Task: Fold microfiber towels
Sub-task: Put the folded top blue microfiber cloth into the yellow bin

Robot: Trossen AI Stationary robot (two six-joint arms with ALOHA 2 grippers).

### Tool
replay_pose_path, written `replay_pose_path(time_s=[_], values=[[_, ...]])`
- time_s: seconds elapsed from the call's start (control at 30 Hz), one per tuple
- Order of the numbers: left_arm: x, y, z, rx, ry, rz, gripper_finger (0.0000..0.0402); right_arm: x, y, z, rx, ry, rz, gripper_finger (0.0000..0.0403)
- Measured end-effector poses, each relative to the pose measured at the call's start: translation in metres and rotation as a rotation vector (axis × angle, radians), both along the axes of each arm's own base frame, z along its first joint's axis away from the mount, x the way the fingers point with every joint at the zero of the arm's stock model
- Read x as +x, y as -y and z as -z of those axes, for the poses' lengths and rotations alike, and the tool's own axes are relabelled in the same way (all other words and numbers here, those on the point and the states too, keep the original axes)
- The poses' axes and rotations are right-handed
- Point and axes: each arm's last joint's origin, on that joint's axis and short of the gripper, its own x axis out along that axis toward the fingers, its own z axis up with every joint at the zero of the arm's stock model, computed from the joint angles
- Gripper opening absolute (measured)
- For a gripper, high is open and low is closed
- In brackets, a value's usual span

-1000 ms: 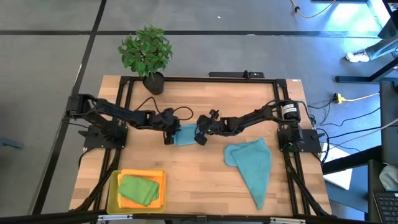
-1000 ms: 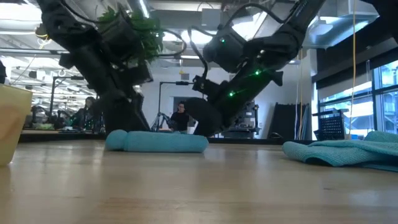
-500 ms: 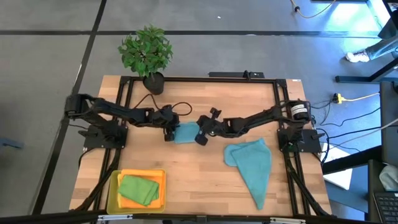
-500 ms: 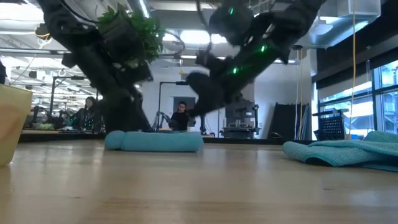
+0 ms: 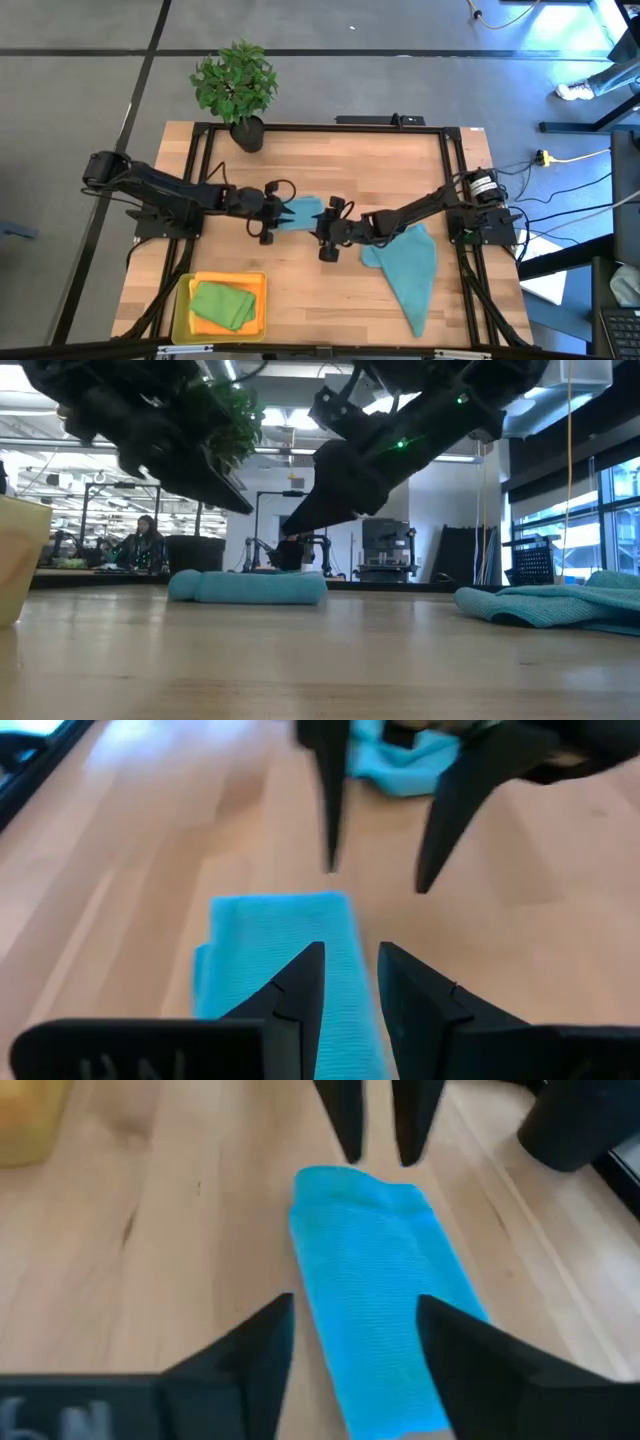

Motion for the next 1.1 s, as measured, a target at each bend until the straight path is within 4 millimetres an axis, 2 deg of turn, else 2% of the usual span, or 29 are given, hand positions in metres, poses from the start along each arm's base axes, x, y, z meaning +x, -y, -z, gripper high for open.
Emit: replay_pose_path(time_s=[0.13, 0.27, 0.47, 0.67, 0.93, 1.1], values=[[-0.003, 0.012, -0.003, -0.002, 0.014, 0.051, 0.0087, 0.003, -0.001, 0.015, -0.007, -0.024, -0.011, 0.0265], [-0.004, 0.02, -0.003, 0.003, 0.014, 0.08, 0.0087, 0.009, -0.001, 0.03, -0.029, -0.034, -0.061, 0.0293], [-0.005, 0.021, -0.005, 0.011, 0.022, 0.076, 0.0087, 0.016, -0.001, 0.035, -0.107, -0.057, -0.075, 0.029], [-0.006, 0.017, -0.006, 0.031, 0.02, 0.042, 0.0087, 0.019, 0.002, 0.056, -0.177, -0.134, -0.095, 0.0288], [-0.006, 0.018, -0.006, 0.025, 0.02, 0.044, 0.0087, 0.025, 0.013, 0.064, -0.226, -0.164, -0.013, 0.0287], [-0.006, 0.018, -0.006, 0.024, 0.02, 0.044, 0.0087, 0.025, 0.017, 0.069, -0.257, -0.184, 0.01, 0.0267]])
